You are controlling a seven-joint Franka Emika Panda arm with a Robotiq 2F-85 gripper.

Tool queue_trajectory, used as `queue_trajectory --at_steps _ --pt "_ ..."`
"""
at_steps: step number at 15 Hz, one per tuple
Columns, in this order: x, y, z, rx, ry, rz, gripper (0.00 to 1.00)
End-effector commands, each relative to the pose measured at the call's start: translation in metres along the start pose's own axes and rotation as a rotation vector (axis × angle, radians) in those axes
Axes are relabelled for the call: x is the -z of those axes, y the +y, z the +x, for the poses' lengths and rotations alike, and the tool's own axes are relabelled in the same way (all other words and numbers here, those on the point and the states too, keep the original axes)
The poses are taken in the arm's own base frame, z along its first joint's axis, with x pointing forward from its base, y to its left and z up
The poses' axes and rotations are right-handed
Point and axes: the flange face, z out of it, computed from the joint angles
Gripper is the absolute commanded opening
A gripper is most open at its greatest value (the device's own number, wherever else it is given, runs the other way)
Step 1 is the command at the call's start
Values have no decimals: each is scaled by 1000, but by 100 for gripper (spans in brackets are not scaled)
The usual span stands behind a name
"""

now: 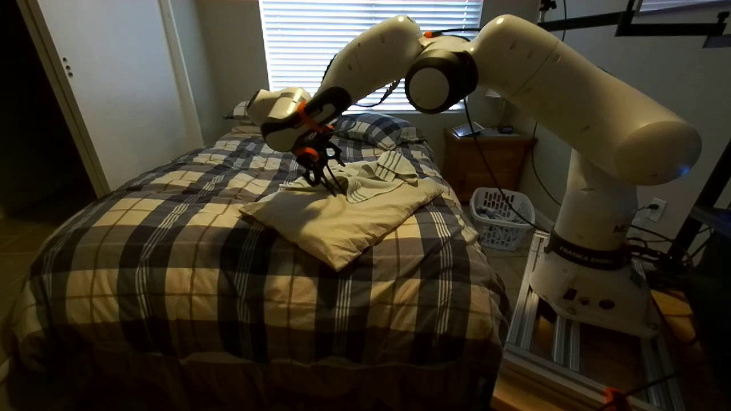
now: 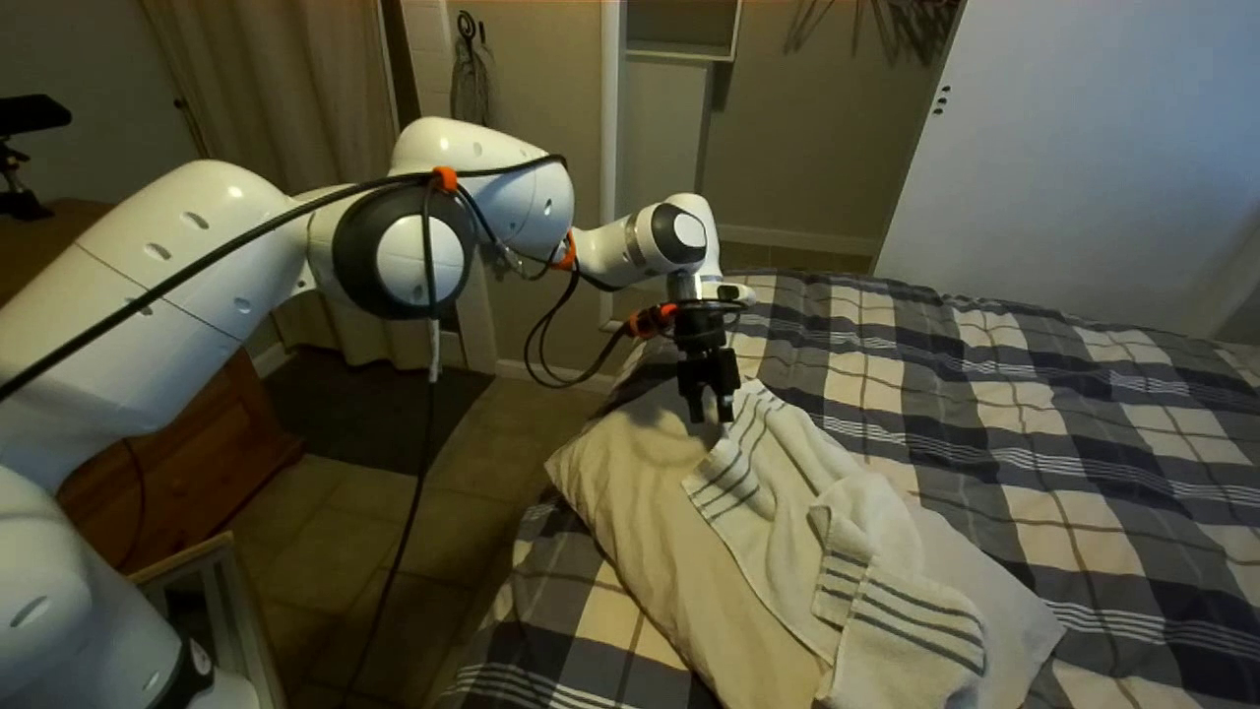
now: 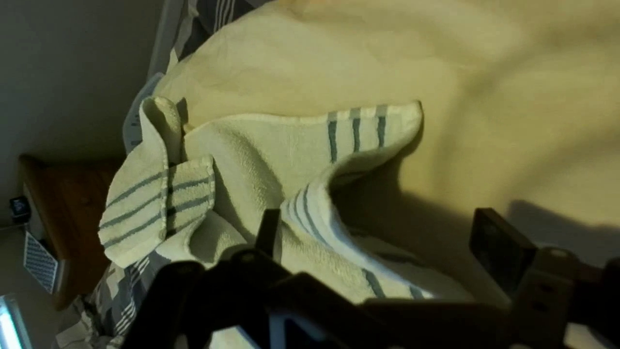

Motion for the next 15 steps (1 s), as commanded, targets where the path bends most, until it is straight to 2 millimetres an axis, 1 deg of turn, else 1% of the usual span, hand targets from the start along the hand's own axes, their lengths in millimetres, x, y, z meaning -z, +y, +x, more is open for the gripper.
queue_trajectory --at_steps 1,4,7,9,12,15 --pt "-7 17 -29 61 -46 -52 100" --pt "-20 26 -41 69 -46 -128 100" --pt "-36 27 -47 77 -32 -173 100" --pt "-42 25 -49 66 -11 -167 100" --pt "-42 20 -48 16 42 -100 100" --pt "-39 21 -45 -38 105 -49 100"
